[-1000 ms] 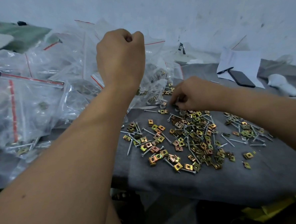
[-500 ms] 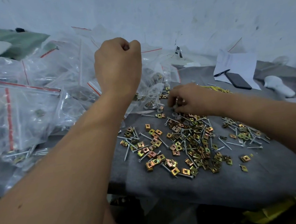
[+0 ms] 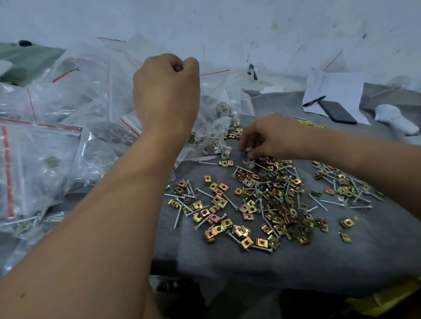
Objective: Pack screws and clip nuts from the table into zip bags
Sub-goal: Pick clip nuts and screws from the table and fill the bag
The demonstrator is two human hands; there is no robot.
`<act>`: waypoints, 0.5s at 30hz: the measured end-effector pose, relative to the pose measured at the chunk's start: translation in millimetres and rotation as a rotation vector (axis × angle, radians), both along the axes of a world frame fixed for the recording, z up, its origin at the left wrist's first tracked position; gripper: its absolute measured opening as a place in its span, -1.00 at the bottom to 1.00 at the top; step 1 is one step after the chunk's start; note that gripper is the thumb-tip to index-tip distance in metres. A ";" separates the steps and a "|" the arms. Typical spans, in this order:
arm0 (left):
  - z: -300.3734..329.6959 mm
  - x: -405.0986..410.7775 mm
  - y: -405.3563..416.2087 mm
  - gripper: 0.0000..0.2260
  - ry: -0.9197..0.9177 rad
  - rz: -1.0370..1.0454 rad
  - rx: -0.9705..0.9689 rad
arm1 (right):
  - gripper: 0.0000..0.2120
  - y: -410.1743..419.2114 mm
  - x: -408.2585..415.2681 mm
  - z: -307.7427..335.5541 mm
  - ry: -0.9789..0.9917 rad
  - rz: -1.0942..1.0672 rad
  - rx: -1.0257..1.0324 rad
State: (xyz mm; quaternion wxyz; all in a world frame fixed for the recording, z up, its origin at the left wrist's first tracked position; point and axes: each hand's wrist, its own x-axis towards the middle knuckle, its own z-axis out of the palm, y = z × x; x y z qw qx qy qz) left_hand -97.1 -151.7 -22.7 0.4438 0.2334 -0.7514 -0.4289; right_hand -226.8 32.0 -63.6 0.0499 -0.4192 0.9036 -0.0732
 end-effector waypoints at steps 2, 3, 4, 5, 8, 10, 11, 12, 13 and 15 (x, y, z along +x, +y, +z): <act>-0.9 -0.5 0.1 -0.71 -0.003 -0.012 -0.001 | -0.79 -0.6 2.9 2.6 0.008 -0.001 0.003; -1.2 -0.9 -0.1 -0.71 -0.005 -0.019 -0.001 | -0.79 -0.3 4.2 3.3 0.017 0.008 0.006; -1.6 -1.0 -0.3 -0.71 -0.007 -0.023 -0.001 | -0.80 0.8 5.4 3.4 0.027 0.018 0.004; -1.8 -1.0 -0.4 -0.71 -0.008 -0.026 0.000 | -0.80 2.4 6.3 3.2 0.039 0.026 -0.007; -1.9 -0.4 0.8 -0.71 -0.010 -0.029 -0.002 | -0.82 8.8 9.1 -1.2 0.107 0.061 -0.070; -1.8 0.0 2.5 -0.70 -0.009 -0.030 -0.007 | -0.83 12.6 10.9 -5.5 0.124 0.072 -0.113; -1.6 0.3 3.2 -0.70 -0.011 -0.032 -0.010 | -0.83 13.8 11.8 -7.0 0.119 0.066 -0.147; -1.7 0.5 4.2 -0.70 -0.015 -0.034 -0.015 | -0.83 15.1 13.2 -7.6 0.097 0.046 -0.204; -1.9 0.5 5.1 -0.71 -0.019 -0.039 -0.020 | -0.83 16.6 14.4 -6.8 0.054 0.005 -0.293; -2.6 -0.6 6.6 -0.71 -0.028 -0.051 -0.039 | -0.82 21.9 14.5 0.5 -0.103 -0.110 -0.542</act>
